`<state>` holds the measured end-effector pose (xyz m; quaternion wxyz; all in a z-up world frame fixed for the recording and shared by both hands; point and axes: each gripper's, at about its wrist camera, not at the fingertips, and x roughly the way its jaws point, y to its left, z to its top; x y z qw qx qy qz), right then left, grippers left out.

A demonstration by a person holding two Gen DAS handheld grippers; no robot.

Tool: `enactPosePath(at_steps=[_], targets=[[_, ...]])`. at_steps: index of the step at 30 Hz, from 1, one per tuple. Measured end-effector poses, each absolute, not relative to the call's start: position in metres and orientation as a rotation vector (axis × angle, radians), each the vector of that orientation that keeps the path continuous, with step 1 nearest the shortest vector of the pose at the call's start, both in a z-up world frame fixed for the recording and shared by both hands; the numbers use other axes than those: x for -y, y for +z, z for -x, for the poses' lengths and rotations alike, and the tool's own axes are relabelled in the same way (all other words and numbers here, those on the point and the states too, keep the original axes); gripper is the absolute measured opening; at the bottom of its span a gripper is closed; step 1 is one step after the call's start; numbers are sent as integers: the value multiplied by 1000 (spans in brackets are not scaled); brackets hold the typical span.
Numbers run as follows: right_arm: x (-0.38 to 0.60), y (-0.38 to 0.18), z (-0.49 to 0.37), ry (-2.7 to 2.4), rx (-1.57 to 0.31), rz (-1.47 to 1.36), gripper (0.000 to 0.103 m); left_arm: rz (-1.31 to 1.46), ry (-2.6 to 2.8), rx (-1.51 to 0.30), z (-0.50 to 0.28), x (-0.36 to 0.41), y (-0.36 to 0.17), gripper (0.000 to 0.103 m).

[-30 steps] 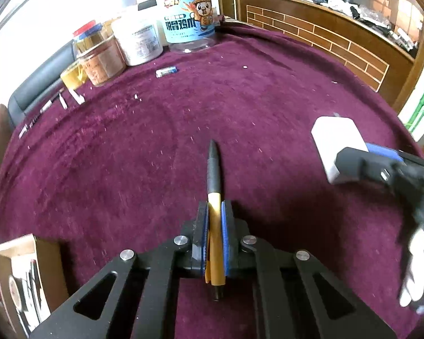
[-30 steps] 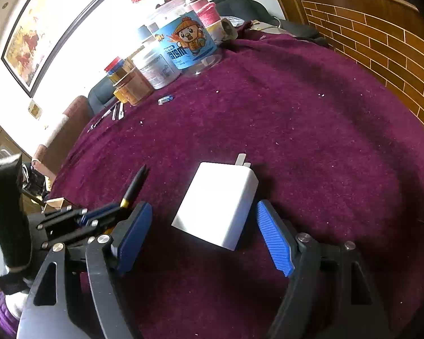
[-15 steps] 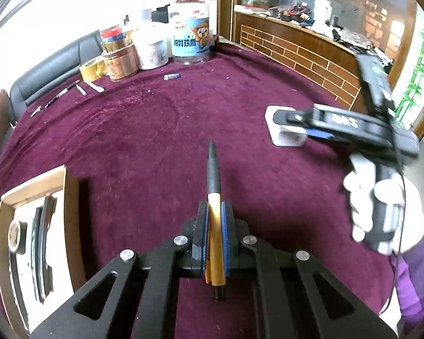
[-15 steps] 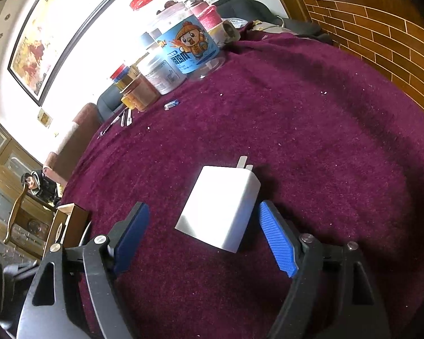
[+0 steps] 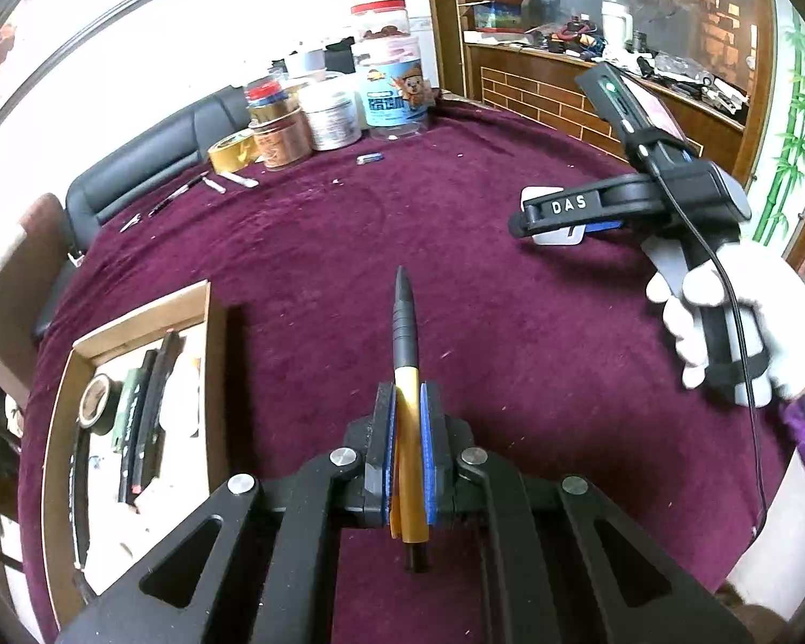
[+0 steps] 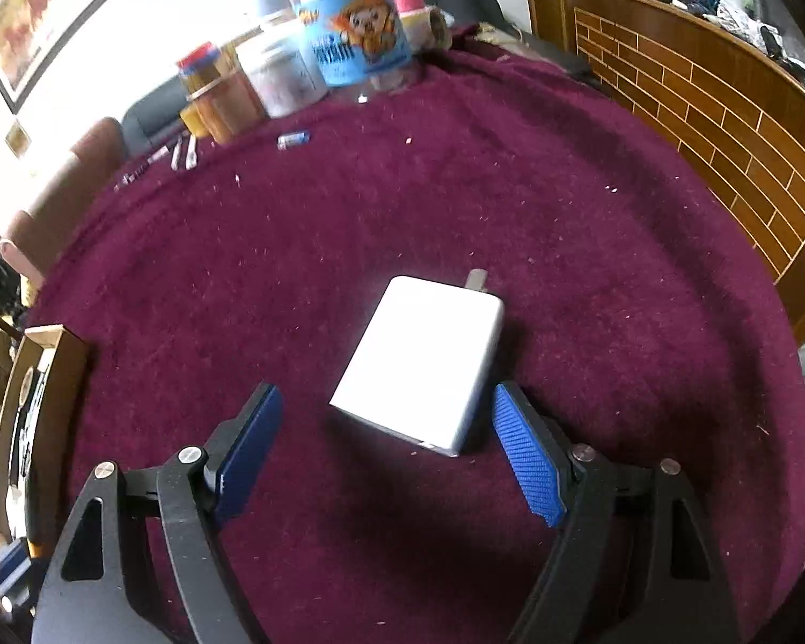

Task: Organize rigid objects
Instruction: 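Grasp the white charger block with the right tool while the left tool holds the pen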

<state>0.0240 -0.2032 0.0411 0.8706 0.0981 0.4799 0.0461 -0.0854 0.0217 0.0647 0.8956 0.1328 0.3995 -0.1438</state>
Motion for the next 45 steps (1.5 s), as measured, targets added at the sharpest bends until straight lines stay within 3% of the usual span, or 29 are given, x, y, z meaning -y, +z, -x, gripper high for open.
enactPosePath(at_steps=[10,14,15,45], targets=[[193,37,-40,4,-1116,-91,78,-236,-278,-846,95,-40,60,6],[193,39,-34,-47,-1108,-34,54,-226,-278,-849,96,-45,59,6],[195,39,-33,-43,-1108,-39,53,-223,-280,-849,97,-46,59,6],[200,62,35,102,-996,-199,46,16,-348,-867,120,-104,65,6]])
